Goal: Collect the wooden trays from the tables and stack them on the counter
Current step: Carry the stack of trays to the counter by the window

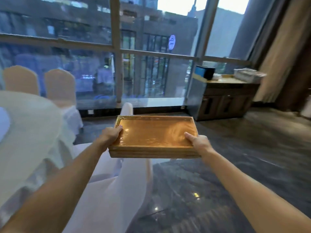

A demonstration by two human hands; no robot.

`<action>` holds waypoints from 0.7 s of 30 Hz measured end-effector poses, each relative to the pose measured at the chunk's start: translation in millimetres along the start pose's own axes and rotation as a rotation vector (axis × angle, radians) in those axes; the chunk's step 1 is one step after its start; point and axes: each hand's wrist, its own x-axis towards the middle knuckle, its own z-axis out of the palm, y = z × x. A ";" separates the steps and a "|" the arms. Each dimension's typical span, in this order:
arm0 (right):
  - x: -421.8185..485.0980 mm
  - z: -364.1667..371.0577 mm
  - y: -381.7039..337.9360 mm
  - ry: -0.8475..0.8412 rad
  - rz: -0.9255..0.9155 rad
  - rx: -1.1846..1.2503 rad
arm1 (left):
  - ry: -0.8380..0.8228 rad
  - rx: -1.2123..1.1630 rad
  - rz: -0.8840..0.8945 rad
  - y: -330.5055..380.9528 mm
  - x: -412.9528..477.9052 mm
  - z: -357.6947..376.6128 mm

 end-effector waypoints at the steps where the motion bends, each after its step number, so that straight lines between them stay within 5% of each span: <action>1: 5.8 -21.6 3.5 0.032 0.011 0.013 | -0.028 -0.002 0.017 13.6 1.7 19.6; 12: 89.6 -169.6 62.8 0.218 0.134 0.126 | -0.254 0.078 0.094 110.0 58.8 220.2; 21: 276.6 -255.6 73.0 0.309 0.169 0.136 | -0.328 0.091 0.107 186.5 211.9 390.6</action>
